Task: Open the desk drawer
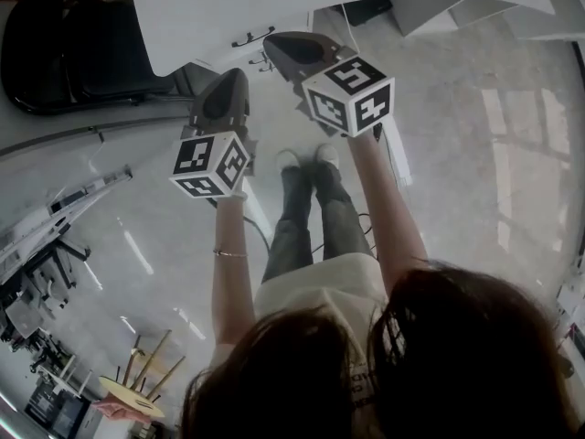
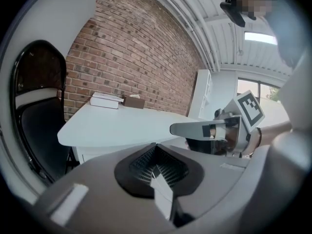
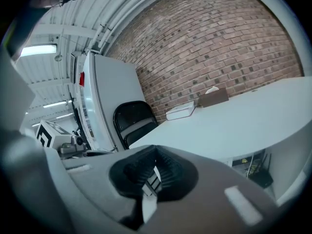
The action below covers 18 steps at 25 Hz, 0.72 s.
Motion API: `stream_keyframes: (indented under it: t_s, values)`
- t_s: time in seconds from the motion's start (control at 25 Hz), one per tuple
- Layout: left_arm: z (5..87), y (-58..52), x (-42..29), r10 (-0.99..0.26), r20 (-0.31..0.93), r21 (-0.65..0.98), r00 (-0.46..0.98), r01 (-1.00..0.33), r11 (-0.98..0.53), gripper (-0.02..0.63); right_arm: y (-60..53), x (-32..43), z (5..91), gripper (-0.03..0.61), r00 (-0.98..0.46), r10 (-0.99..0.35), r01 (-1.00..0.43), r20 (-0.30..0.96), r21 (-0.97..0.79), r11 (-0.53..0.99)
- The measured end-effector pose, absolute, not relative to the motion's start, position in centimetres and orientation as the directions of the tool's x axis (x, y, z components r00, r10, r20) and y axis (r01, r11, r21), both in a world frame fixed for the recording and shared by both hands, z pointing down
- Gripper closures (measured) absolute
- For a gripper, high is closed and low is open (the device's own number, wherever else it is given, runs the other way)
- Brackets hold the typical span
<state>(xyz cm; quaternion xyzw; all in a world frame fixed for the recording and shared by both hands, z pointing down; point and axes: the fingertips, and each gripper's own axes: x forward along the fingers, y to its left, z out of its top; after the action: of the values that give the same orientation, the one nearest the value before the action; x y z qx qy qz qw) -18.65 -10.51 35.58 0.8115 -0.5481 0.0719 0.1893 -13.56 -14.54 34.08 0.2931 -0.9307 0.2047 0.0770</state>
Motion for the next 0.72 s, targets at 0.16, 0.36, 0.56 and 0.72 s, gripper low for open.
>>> stream_keyframes:
  t_s: [0.16, 0.36, 0.56, 0.72]
  values:
    - [37.7, -10.0, -18.2, -0.858, 0.344, 0.222, 0.382, -0.921, -0.321, 0.615, -14.7, -12.8, 36.5, 0.575, -0.815, -0.512, -0.579, 0.27, -0.354, 0.735]
    - [39.3, -10.2, -18.3, -0.862, 0.35, 0.217, 0.368, -0.926, -0.307, 0.615, -14.9, -12.8, 38.7, 0.577, -0.824, -0.501, -0.567, 0.266, -0.386, 0.728]
    - [41.2, -10.8, -18.0, -0.856, 0.367, 0.204, 0.365, -0.929, -0.309, 0.615, -15.5, -12.9, 41.0, 0.577, -0.83, -0.483, -0.557, 0.279, -0.391, 0.732]
    - [42.9, -11.4, -18.1, -0.859, 0.373, 0.201, 0.35, -0.935, -0.294, 0.615, -15.8, -12.5, 43.3, 0.576, -0.815, -0.496, -0.58, 0.301, -0.393, 0.714]
